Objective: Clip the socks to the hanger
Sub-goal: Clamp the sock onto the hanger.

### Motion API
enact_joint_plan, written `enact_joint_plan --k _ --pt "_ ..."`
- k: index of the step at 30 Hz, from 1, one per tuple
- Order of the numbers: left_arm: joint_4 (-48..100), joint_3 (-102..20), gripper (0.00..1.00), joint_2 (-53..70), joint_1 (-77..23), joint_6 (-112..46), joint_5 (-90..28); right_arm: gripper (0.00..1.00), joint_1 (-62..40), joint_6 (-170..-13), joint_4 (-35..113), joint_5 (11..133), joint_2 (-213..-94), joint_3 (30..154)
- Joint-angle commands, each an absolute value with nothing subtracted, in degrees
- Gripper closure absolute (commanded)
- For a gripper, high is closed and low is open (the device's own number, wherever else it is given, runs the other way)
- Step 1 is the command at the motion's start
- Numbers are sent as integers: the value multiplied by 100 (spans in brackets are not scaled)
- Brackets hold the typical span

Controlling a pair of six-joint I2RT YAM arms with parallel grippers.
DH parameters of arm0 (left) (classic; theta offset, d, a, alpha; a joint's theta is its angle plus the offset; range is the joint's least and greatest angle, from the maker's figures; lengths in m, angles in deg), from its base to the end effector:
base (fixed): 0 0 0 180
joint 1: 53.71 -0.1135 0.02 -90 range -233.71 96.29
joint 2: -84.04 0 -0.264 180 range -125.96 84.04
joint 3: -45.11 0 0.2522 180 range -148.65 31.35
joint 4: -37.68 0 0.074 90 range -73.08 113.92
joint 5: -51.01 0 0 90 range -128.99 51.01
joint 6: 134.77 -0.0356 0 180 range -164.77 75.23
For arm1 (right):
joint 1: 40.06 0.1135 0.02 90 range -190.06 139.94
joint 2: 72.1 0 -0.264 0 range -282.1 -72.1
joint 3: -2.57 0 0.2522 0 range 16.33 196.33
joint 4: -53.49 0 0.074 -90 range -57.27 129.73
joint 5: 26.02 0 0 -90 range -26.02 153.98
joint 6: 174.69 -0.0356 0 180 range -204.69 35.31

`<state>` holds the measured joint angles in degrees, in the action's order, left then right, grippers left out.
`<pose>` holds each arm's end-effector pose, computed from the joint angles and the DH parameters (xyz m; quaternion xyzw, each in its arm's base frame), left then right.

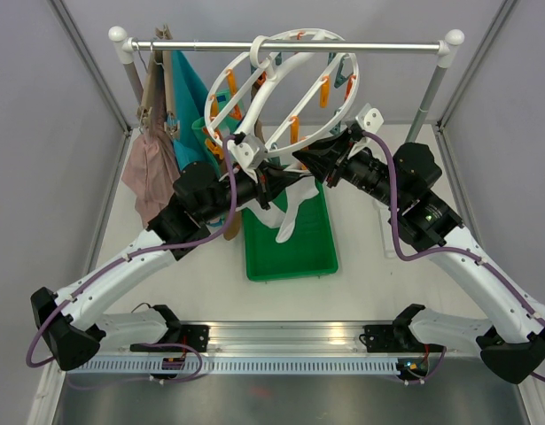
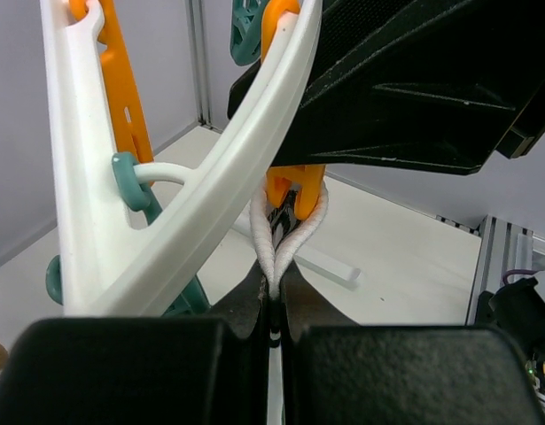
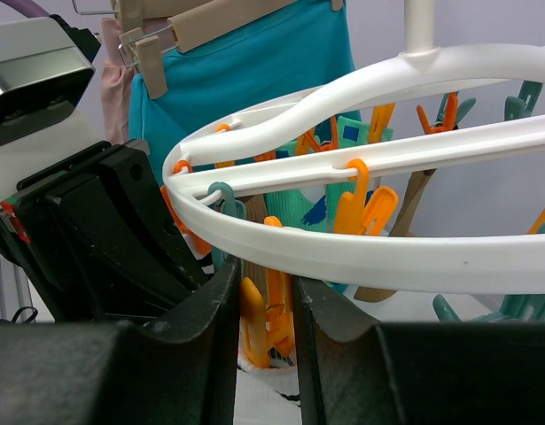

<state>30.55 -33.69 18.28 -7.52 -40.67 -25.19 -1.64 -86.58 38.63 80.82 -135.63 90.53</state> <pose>0.1775 -0.1973 0.4223 0.3220 0.5885 -0.3861 0.6332 0.1805 0.1563 0.4721 -0.3064 0.5715 0.3490 0.6766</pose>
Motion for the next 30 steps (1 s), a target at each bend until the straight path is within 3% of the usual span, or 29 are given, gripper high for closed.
enact_joint_plan --k 1,30 --pt "3086 -3378 98 1786 -774 -4231 -2370 100 -121 -8688 3718 8270 -13573 9245" --pt "3156 -3607 98 1592 -774 -4205 -2572 100 -103 -8689 3639 8341 -13617 9297"
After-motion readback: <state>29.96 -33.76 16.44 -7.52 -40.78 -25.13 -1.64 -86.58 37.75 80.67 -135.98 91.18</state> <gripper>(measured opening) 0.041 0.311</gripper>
